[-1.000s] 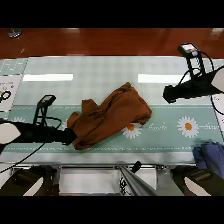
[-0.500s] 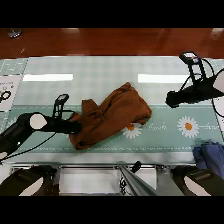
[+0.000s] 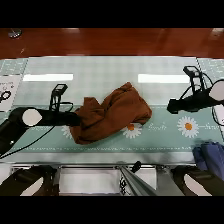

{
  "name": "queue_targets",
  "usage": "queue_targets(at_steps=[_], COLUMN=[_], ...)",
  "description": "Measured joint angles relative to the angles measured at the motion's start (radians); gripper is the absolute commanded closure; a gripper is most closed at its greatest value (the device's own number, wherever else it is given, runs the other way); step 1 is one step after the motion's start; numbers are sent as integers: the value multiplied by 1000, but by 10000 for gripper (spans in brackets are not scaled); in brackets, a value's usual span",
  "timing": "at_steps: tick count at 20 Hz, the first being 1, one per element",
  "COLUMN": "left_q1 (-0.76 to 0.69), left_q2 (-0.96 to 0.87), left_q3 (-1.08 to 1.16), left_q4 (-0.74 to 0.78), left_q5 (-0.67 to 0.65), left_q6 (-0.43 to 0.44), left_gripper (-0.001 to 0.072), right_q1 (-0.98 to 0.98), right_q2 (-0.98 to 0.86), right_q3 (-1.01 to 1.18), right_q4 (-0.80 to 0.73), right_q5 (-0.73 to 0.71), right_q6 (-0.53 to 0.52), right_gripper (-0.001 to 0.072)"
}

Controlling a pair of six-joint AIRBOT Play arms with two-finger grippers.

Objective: Fold the shirts.

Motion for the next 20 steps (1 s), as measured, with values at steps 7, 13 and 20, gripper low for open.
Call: queue_targets(at_steps=[7,13,20], left_q1=[0,0,0], left_q2=[73,106,120], left_q3=[17,19,56], left_q4=[9,9,17], left_q5=[-24,-33,14], left_q6=[-14,-15,50], left_gripper=[689,689,689], right_q1=[-71,-55,55], right_q2=[-113,-270,-332], right_q3=[-216,-247,-243], right_q4=[480,769,912], right_q5=[-235,-322,-423], right_q6=[-148,-283,-305], right_gripper=[106,129,679])
